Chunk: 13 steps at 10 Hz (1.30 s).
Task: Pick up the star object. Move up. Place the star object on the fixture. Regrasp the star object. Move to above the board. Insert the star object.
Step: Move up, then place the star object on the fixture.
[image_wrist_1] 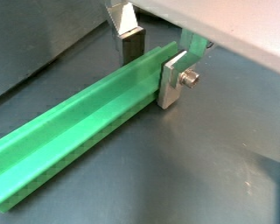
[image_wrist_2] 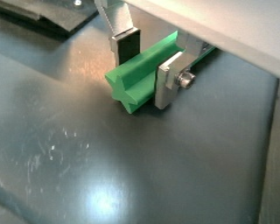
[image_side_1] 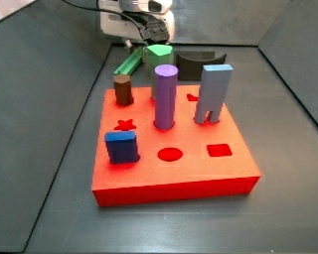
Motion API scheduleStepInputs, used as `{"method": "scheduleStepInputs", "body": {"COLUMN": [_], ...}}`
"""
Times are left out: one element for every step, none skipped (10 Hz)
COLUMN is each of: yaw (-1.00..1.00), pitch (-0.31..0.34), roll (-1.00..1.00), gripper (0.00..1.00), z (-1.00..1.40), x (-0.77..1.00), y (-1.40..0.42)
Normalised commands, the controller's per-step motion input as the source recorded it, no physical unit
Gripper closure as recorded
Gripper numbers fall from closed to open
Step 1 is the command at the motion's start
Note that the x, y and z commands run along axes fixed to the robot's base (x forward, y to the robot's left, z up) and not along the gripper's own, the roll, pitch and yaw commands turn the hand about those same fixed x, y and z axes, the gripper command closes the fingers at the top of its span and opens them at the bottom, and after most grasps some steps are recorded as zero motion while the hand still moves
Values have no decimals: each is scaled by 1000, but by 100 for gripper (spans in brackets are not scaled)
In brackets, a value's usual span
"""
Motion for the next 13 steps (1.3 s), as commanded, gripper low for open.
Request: {"method": "scheduleStepInputs", "body": {"yaw": [0, -10, -18, -22, -25, -27, 0, 3, 2, -2, -10, -14, -17], "pitch": [0, 31, 42, 51, 61, 60, 0, -3, 16, 24, 34, 36, 45], "roll": [0, 0, 4, 11, 24, 35, 0, 3, 6, 15, 29, 37, 56], "gripper": [100, 100, 100, 100, 100, 100, 100, 100, 100, 100, 100, 100, 100], "z": [833, 786, 687, 559, 365, 212, 1000, 1000, 1000, 1000, 1000, 1000, 1000], "x": [0, -60, -60, -41, -24, -22, 0, 1, -9, -13, -19, -21, -28], "y": [0, 31, 23, 16, 15, 13, 0, -2, -1, 2, 4, 5, 9]}}
